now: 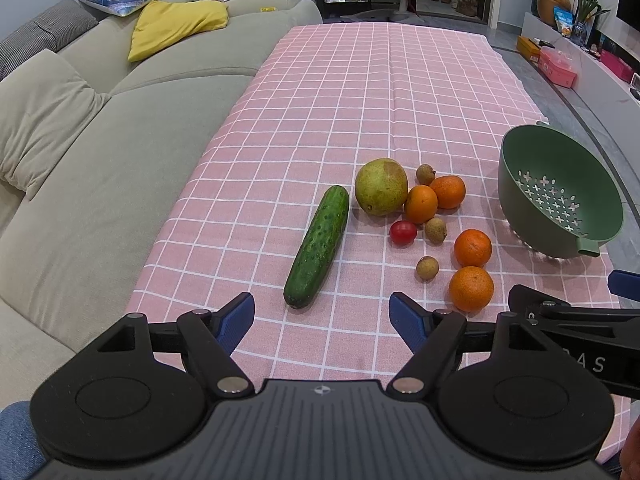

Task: Organize fruits

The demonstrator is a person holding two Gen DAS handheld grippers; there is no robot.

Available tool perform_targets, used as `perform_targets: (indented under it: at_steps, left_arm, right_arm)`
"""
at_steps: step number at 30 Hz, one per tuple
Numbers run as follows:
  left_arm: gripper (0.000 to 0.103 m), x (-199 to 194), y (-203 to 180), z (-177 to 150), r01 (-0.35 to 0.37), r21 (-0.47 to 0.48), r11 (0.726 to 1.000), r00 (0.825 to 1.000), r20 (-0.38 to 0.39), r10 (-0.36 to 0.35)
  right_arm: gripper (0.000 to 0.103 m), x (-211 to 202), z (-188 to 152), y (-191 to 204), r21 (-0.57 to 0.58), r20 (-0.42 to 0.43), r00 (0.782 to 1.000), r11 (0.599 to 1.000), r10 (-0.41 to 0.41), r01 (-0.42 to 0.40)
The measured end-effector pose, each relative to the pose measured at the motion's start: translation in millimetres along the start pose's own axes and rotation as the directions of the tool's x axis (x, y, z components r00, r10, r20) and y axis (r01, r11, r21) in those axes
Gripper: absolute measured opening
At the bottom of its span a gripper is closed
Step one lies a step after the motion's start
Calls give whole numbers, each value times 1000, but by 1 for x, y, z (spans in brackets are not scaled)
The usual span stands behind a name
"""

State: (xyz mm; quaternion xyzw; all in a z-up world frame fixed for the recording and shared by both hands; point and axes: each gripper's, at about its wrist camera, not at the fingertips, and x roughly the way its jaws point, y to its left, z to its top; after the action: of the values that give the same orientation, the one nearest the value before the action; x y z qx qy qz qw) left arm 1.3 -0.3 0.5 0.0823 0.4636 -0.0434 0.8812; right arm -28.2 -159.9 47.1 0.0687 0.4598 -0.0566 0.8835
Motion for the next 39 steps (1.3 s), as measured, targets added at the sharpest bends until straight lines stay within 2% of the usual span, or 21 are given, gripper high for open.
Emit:
perform_targets:
  at_steps: [39]
  left_arm:
    - [88,-3,1,-1,-4,-3,1000,1000,-3,4]
  right_arm:
    - [99,1,0,0,2,0,1000,1000,1,-1]
